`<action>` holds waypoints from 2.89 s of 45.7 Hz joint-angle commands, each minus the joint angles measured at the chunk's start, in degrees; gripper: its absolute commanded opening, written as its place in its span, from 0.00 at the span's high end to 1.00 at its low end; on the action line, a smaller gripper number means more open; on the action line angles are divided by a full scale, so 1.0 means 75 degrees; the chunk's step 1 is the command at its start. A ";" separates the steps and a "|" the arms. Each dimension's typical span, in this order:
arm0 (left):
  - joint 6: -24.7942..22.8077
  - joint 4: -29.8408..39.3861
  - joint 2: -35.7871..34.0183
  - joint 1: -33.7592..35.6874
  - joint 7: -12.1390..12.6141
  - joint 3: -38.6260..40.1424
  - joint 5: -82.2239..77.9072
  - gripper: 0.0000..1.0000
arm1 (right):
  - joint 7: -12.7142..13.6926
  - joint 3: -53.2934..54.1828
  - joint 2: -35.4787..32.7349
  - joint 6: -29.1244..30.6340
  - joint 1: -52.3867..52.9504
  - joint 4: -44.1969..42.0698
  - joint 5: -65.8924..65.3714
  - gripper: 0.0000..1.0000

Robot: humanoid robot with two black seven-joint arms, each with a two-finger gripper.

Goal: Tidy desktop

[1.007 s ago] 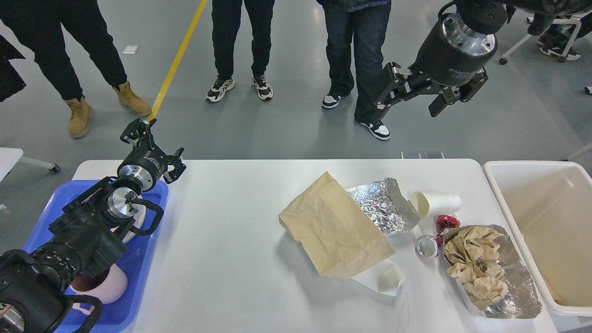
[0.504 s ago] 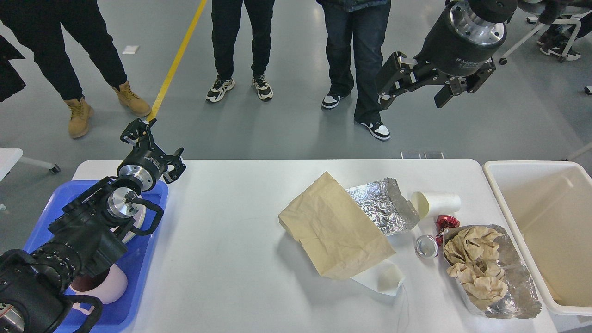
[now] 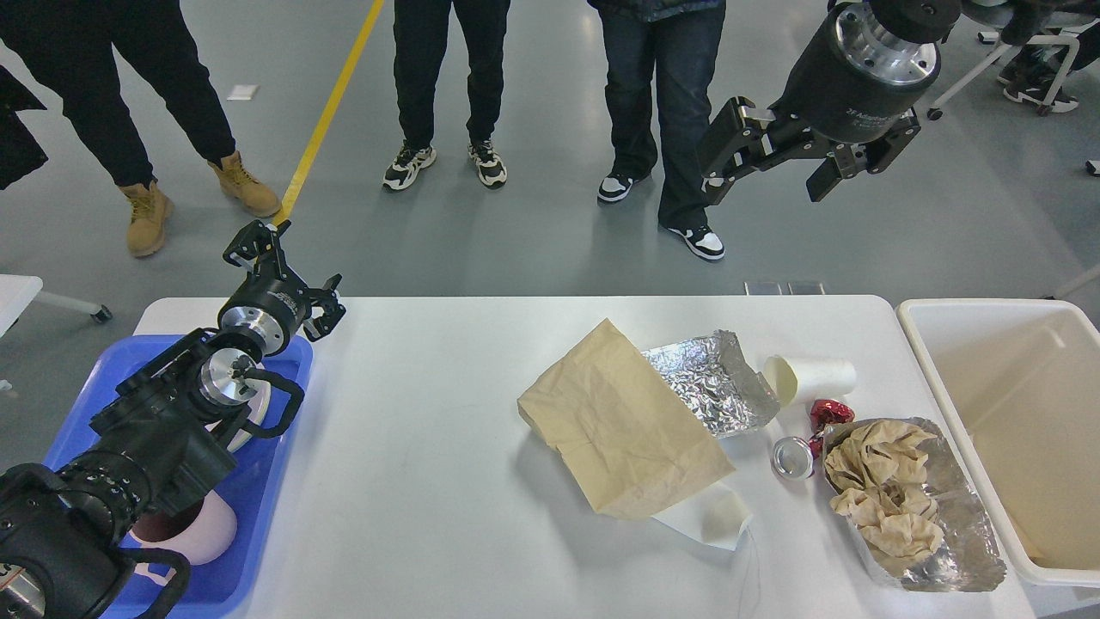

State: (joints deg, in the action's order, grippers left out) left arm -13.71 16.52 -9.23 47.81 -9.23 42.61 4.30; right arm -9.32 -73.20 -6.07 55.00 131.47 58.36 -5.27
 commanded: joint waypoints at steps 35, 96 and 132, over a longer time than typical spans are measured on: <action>0.0000 -0.0012 0.0000 0.0000 0.0000 0.0003 0.0013 0.03 | 0.0000 -0.0049 0.0222 0.0000 -0.0467 -0.0609 0.0023 0.00; 0.0000 0.0000 0.0000 0.0000 0.0000 0.0003 0.0013 0.03 | 0.0118 0.1580 0.0528 -0.3031 -0.4086 -0.1757 -0.0071 0.00; 0.0000 0.0000 0.0012 -0.0012 0.0000 0.0015 0.0013 0.03 | 0.0118 0.1768 0.0866 -0.2810 -0.5212 -0.1664 -0.0106 0.00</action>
State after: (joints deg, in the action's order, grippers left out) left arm -13.71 16.51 -9.14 47.77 -9.23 42.63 4.34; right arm -8.53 -59.49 -0.92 32.92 92.94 45.47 -5.72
